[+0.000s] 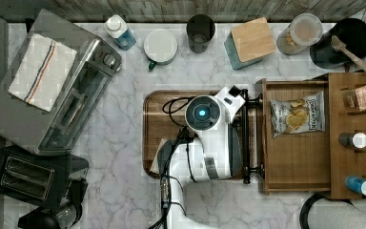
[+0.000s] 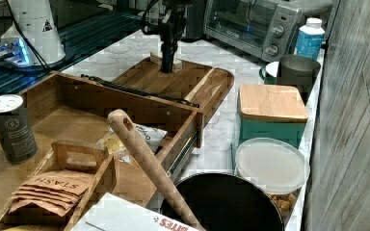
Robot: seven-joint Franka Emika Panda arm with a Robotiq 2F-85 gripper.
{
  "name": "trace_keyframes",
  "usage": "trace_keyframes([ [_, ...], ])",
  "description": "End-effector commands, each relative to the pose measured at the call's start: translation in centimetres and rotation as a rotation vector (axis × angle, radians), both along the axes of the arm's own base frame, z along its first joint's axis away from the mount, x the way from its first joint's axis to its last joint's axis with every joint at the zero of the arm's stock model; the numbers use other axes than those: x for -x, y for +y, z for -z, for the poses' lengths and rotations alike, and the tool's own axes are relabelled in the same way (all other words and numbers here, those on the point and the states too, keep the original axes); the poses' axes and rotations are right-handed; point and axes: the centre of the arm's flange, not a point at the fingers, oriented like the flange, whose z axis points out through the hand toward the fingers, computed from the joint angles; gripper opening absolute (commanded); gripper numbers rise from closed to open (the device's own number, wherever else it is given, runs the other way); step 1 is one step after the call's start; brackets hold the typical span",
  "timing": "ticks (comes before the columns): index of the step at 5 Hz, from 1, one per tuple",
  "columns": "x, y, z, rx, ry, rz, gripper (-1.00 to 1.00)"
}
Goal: Close the drawer.
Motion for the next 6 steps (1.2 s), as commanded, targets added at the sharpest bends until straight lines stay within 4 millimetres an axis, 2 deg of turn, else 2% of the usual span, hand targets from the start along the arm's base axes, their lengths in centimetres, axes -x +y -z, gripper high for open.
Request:
trace_keyframes([
  [1,-0.8,-0.6,1.9,-0.011,-0.102,-0.004,-1.0],
  [2,-1.2,-2.1,1.8,-0.039,-0.109,-0.003,-1.0],
  [4,-2.0,-7.9,2.5,-0.105,-0.076,0.023,-1.0],
  [5,-1.7,-10.8,1.5,-0.103,-0.072,0.028,-1.0],
  [6,-1.2,-13.3,-0.5,-0.085,-0.071,0.03,-1.0],
])
